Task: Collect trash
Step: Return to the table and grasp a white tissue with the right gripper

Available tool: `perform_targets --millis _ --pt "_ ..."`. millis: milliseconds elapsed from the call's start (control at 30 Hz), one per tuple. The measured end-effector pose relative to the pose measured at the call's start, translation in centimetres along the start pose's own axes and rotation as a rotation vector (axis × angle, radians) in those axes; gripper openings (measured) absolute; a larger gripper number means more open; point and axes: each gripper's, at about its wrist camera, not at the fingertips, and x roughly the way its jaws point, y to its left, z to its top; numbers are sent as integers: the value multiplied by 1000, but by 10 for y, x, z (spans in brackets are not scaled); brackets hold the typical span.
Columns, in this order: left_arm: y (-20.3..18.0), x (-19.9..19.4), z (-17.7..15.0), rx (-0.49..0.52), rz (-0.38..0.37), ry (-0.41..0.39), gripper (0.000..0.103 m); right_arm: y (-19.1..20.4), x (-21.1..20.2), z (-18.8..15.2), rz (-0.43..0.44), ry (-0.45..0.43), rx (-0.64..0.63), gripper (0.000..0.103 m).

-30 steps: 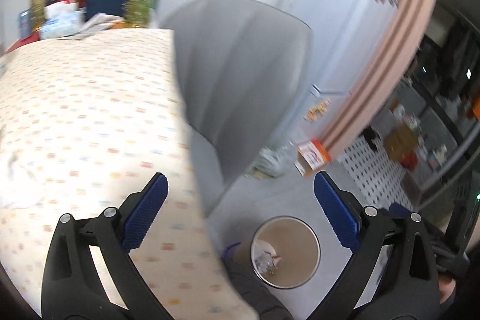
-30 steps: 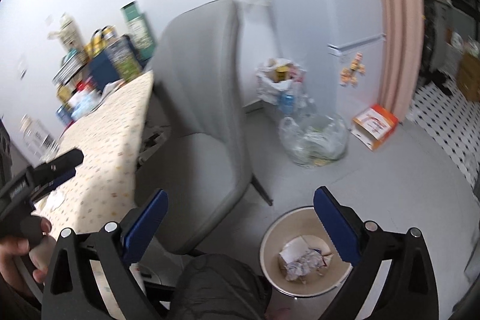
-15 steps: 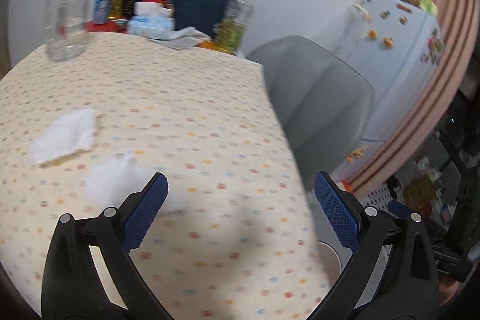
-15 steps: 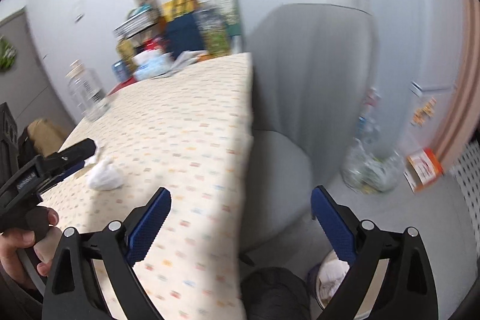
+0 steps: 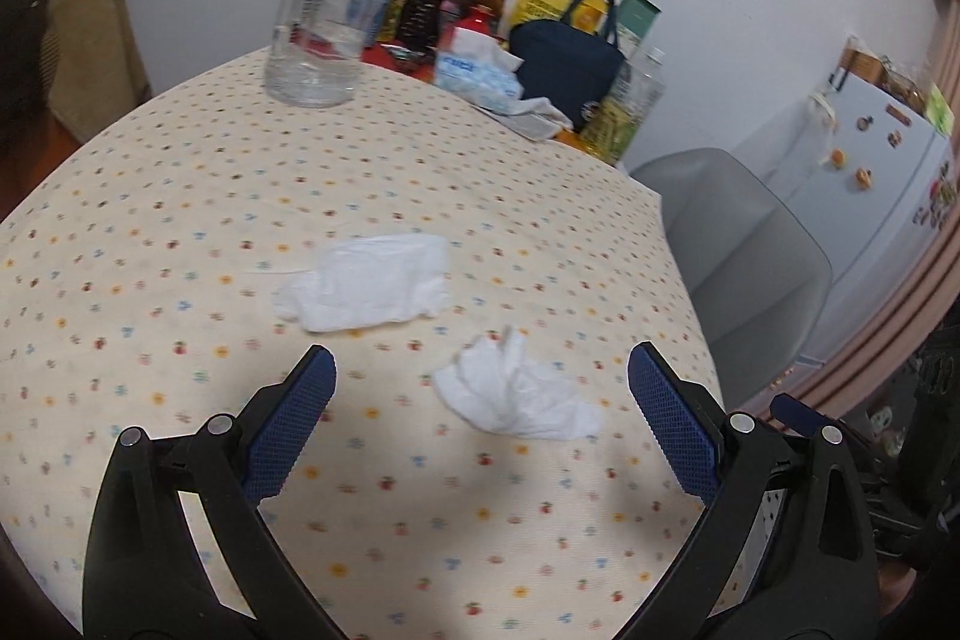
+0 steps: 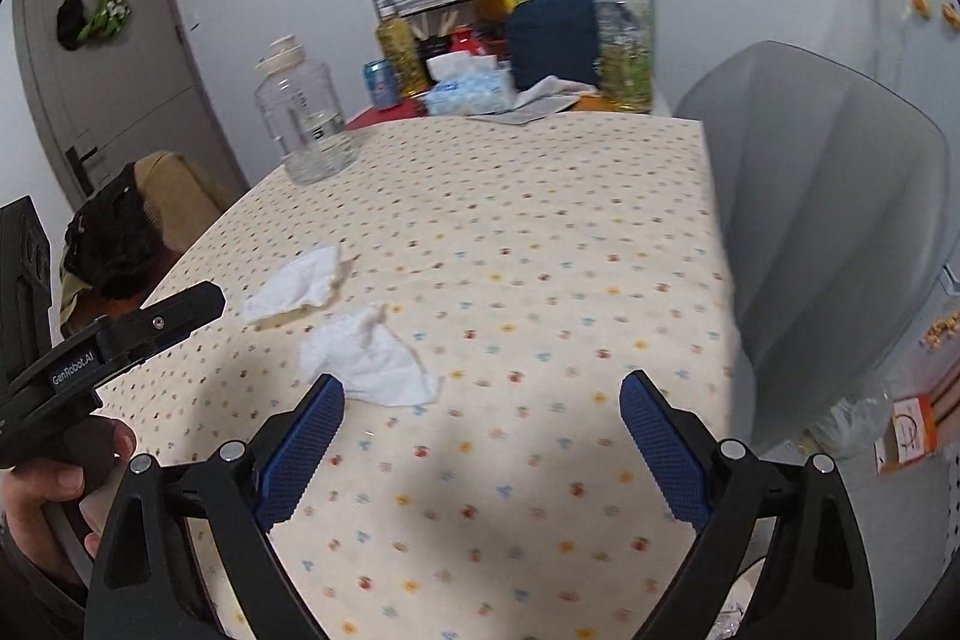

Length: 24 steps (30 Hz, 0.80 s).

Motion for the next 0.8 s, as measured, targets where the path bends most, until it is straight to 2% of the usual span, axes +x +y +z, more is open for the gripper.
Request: perform_targets --millis 267,500,600,733,800 --pt "39 -12 4 -58 59 -19 97 36 43 7 27 69 -68 87" --pt "60 -15 3 -82 93 -17 97 55 86 3 9 142 -102 84" --pt "66 -12 3 -86 105 -11 97 63 98 -1 1 167 -140 78" --pt "71 -7 2 -90 114 1 97 69 116 -7 -13 213 -172 64" --pt "74 -6 1 -91 118 4 97 69 118 -7 -19 200 -179 60"
